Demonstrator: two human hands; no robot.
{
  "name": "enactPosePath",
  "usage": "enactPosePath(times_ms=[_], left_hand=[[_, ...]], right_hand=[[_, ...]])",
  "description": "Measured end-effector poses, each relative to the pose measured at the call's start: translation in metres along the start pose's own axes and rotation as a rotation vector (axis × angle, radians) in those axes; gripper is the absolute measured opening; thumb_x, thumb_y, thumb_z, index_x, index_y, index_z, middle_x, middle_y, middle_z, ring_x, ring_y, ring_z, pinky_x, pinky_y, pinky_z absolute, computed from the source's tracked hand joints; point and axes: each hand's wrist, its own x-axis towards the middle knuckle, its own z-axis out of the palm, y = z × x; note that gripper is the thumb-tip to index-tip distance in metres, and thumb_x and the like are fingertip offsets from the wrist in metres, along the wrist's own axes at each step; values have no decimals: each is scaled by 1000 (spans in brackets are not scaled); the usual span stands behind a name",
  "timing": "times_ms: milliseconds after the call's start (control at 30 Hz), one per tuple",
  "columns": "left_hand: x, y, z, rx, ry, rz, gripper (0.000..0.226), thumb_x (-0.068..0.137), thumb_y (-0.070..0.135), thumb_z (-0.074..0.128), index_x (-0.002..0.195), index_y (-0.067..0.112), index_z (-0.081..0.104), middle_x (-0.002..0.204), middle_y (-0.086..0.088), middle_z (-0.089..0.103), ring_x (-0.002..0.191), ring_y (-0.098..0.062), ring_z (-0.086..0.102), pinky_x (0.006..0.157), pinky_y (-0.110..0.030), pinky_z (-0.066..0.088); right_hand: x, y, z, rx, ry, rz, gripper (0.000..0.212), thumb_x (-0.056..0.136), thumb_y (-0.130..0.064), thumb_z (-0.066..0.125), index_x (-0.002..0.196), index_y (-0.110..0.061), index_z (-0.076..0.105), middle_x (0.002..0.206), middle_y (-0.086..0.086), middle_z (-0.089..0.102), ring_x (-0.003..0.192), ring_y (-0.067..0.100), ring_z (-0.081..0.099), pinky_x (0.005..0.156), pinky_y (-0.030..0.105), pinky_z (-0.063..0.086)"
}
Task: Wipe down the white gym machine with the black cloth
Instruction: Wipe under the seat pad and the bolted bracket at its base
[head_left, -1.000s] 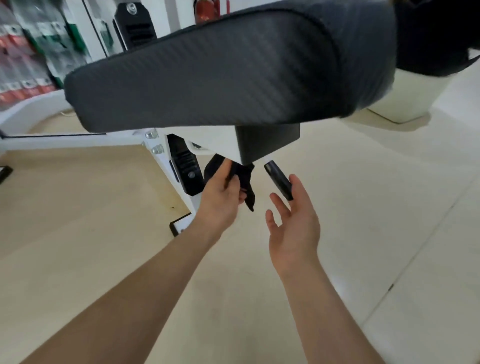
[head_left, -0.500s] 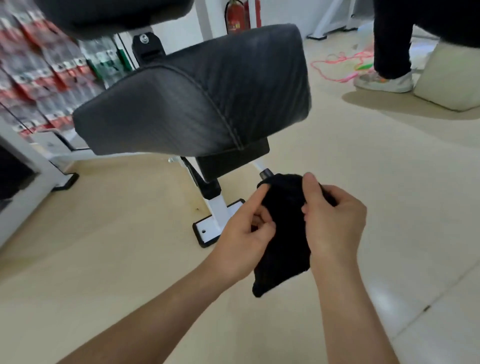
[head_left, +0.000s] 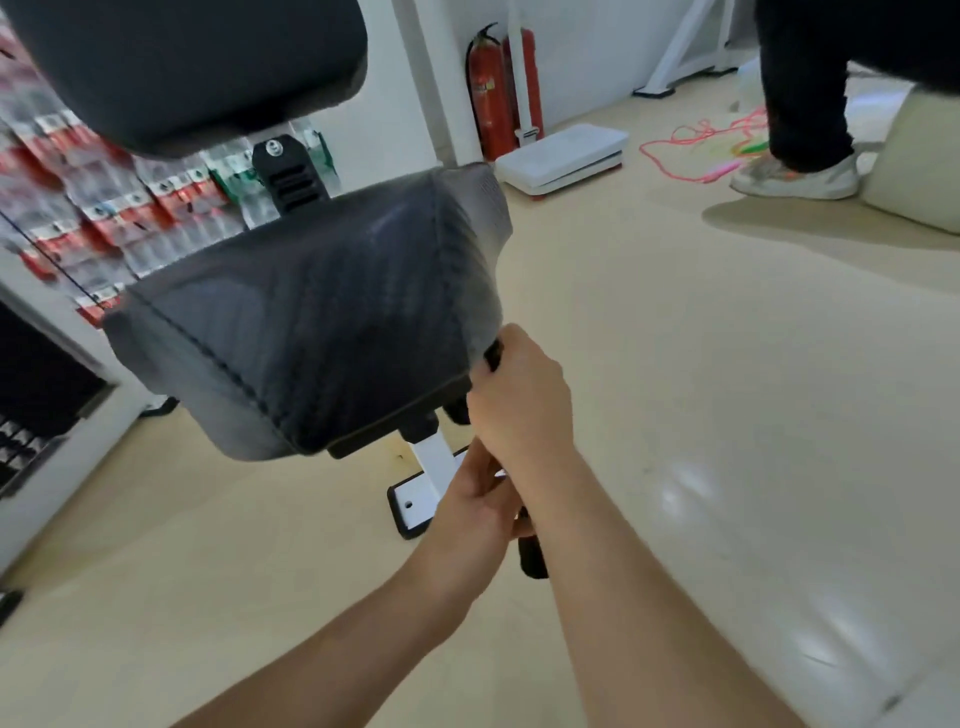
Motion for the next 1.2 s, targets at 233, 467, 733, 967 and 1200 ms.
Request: enactPosePath(times_ms=[233, 467, 733, 967, 1200], left_hand=[[7, 12, -1, 255, 98, -60, 36, 98, 25, 51, 130, 40, 46, 102, 11, 63, 91, -7, 63, 82, -27, 54], [-4, 33, 15, 714, 150, -35, 27, 90, 34, 53, 111, 19, 43, 99, -1, 58, 87, -19, 61, 78, -43, 55], [4, 46, 49, 260, 441, 21, 38, 93, 30, 60, 124, 36, 39, 87, 12, 60, 77, -14, 67, 74, -41, 59], [32, 42, 59, 106, 578, 7, 26, 95, 24, 60, 120, 24, 56, 74, -2, 69, 57, -11, 70, 64, -30, 60], [21, 27, 52, -581, 769, 16, 27, 101, 21, 52, 119, 1, 54, 68, -5, 69, 70, -22, 73, 60, -22, 56]], right_hand=[[54, 11, -11, -82, -598, 172, 25, 96, -16, 48, 91, 1, 65, 80, 15, 63, 70, 28, 59, 61, 31, 47], [62, 29, -42, -153, -542, -145, 26, 98, -17, 45, 75, -8, 52, 68, 4, 48, 66, 19, 44, 49, 24, 32], [66, 36, -75, 365, -838, 215, 26, 100, -26, 52, 87, -6, 63, 59, 2, 64, 44, 13, 60, 39, 19, 42], [64, 68, -85, 587, -935, 78, 43, 90, -48, 55, 105, -8, 59, 88, 9, 67, 73, 18, 65, 61, 26, 54], [59, 101, -83, 473, -1039, -34, 44, 75, -26, 84, 111, -13, 61, 95, 11, 71, 87, 26, 70, 74, 33, 56]])
